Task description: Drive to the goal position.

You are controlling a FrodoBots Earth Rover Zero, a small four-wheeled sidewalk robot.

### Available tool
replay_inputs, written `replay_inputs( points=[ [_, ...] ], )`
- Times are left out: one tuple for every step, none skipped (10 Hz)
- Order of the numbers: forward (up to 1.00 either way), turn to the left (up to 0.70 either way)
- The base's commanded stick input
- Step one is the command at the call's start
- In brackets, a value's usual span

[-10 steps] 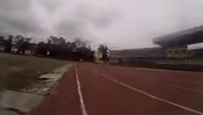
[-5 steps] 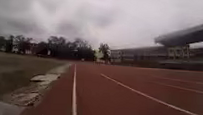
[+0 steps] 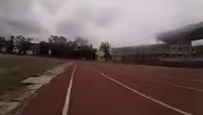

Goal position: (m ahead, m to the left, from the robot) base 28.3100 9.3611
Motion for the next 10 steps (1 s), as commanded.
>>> replay_inputs(
  points=[
    [1.0,0.0],
    [1.0,0.0],
    [1.0,0.0],
    [1.0,0.07],
    [1.0,0.32],
    [1.0,0.37],
    [1.0,0.31],
    [1.0,0.13],
    [1.0,0.0],
    [1.0,0.0]
  ],
)
